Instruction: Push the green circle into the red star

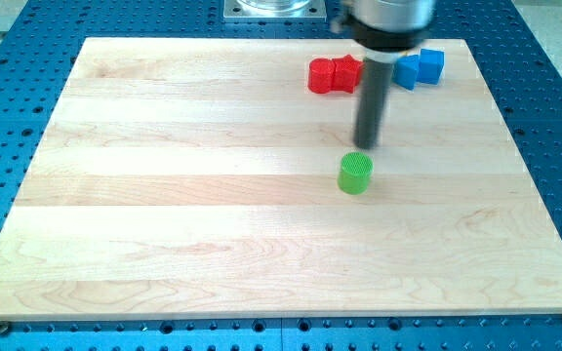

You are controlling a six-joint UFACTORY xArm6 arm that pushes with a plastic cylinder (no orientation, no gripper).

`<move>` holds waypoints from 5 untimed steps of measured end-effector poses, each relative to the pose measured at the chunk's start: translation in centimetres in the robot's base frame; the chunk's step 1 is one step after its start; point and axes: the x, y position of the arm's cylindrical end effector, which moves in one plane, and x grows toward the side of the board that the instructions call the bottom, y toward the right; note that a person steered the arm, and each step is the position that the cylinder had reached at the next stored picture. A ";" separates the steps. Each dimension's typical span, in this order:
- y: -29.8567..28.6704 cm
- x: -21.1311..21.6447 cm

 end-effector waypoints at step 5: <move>-15.2 -3.5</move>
